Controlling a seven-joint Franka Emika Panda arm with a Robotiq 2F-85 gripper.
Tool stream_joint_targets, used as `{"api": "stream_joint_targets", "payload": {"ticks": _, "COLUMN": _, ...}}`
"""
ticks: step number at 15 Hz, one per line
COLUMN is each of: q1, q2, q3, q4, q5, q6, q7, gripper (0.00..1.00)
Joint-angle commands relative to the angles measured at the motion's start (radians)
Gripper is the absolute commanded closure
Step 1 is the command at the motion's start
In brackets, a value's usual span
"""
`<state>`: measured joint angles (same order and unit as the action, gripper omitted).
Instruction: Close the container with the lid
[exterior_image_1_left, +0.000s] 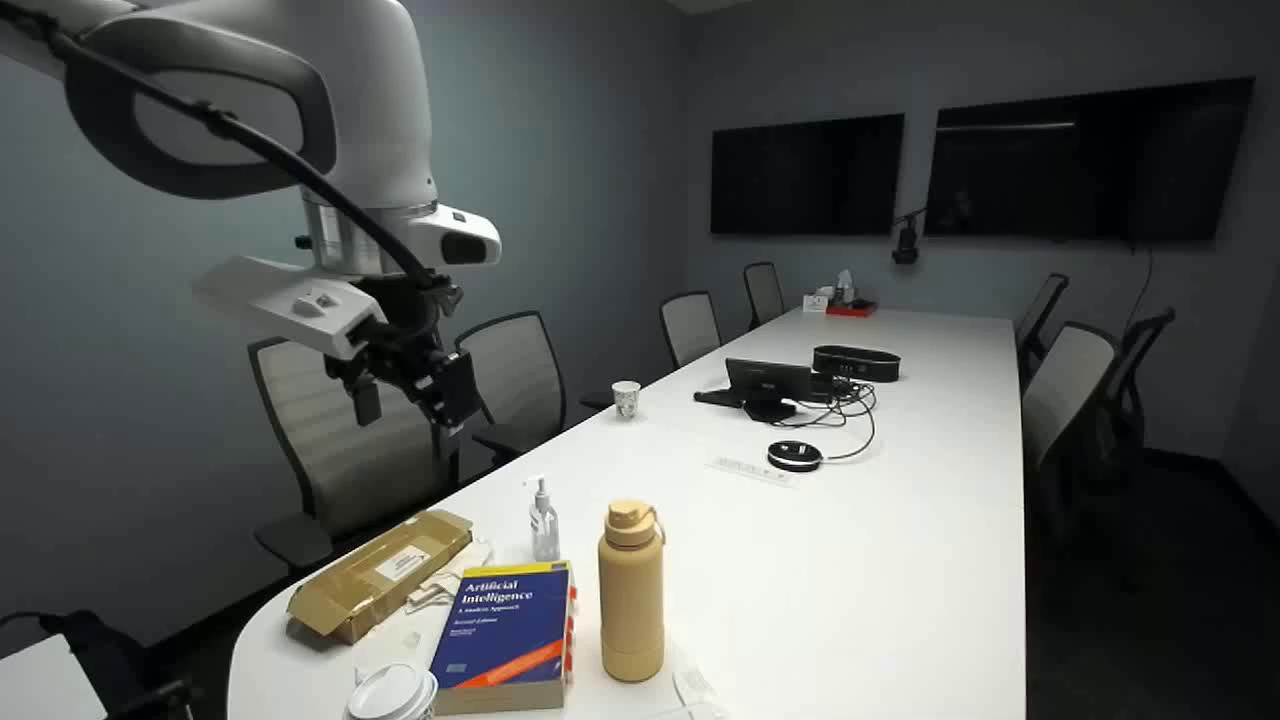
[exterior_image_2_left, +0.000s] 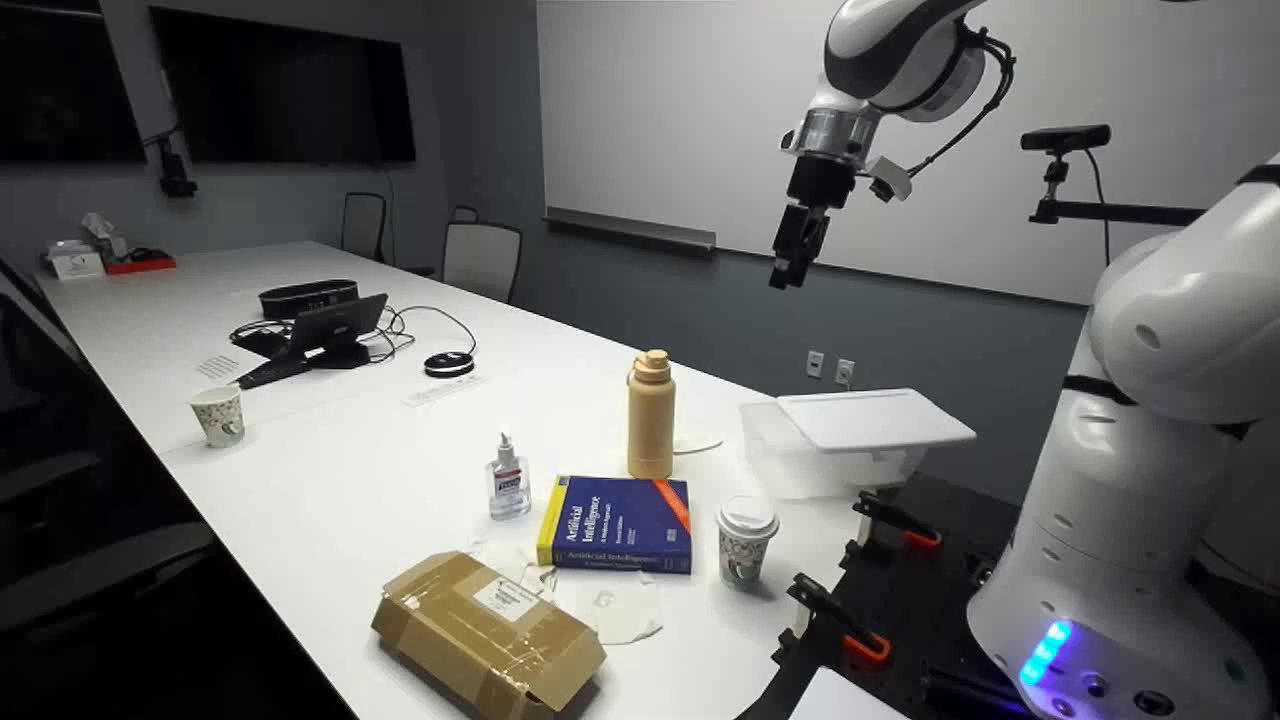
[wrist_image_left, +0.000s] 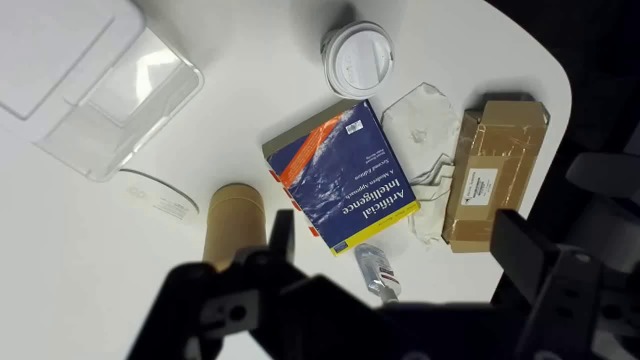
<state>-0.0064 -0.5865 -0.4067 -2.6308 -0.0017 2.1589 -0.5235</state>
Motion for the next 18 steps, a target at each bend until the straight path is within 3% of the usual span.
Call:
{"api": "stream_joint_targets", "payload": {"ticks": 1, "q1": -0.028, "q2": 0.006, "q3": 0.027, "q4": 0.001, "q5": 0.02, "q6": -0.002, "q7": -0.015, "gripper": 0.0}}
{"api": "stream_joint_targets", "payload": {"ticks": 6, "q1": -0.028, "q2": 0.007, "q3": 0.027, "q4": 0.001, "q5": 0.02, "q6": -0.002, "q7": -0.015, "gripper": 0.0}}
{"api": "stream_joint_targets", "payload": {"ticks": 9, "q1": -0.055, "q2": 0.088, "q3": 0.038, "q4": 0.024, "q5": 0.024, "q6": 0.085, "q7": 0.079, "gripper": 0.0}}
{"api": "stream_joint_targets", "payload": {"ticks": 13, "q1": -0.105, "q2": 0.251, "q3": 0.035, "q4": 0.046, "q5": 0.03, "q6": 0.342, "q7": 0.206, "gripper": 0.0}}
{"api": "stream_joint_targets", "payload": {"ticks": 18, "q1": -0.193, "q2": 0.562, "q3": 0.052, "q4": 0.109, "q5": 0.002, "q6": 0.657, "q7": 0.385, "gripper": 0.0}}
